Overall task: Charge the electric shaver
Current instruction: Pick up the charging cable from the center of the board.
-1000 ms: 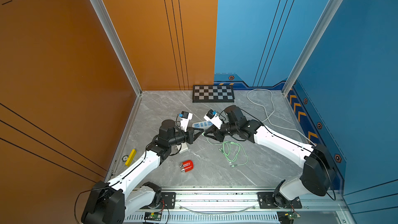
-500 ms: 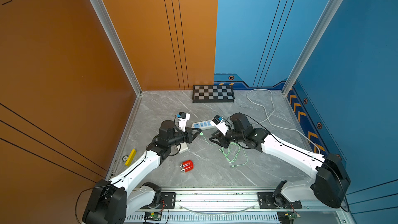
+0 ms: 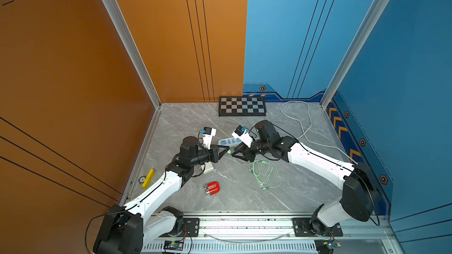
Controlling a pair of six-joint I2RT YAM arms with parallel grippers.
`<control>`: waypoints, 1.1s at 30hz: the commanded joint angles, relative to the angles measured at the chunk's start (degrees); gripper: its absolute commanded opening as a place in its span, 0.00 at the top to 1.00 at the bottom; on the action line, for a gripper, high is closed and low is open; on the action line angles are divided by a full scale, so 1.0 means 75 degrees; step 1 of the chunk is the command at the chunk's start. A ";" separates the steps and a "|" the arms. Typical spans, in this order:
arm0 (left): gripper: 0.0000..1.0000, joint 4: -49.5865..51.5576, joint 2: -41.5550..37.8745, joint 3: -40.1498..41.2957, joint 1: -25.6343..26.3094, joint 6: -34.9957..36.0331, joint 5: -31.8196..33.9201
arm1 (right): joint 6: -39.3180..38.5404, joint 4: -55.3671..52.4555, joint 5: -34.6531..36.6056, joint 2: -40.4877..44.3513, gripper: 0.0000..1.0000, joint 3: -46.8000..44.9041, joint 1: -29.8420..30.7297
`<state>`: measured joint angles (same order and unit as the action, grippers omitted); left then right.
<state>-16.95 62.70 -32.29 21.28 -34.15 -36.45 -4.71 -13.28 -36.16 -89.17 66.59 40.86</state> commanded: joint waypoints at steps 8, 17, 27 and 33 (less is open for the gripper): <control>1.00 -0.0139 -0.0209 -0.0089 -0.0072 -0.0040 -0.0250 | -0.0145 0.0030 -0.0407 -0.0328 0.65 0.0122 -0.0034; 1.00 -0.0136 -0.0204 -0.0065 -0.0106 -0.0116 -0.0147 | -0.0227 0.0429 0.1200 -0.0141 0.70 -0.0143 0.0313; 1.00 -0.0136 -0.0244 -0.0040 -0.0095 -0.0089 -0.0355 | -0.0087 0.0674 0.0514 -0.0226 0.71 -0.0114 0.0096; 1.00 -0.0142 -0.0238 -0.0033 -0.0083 0.0011 -0.0555 | -0.0069 0.0502 -0.0619 -0.0382 0.72 0.0102 -0.0037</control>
<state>-17.72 61.82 -32.29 20.91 -34.57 -37.65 -5.28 -9.85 -35.29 -91.37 65.69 41.28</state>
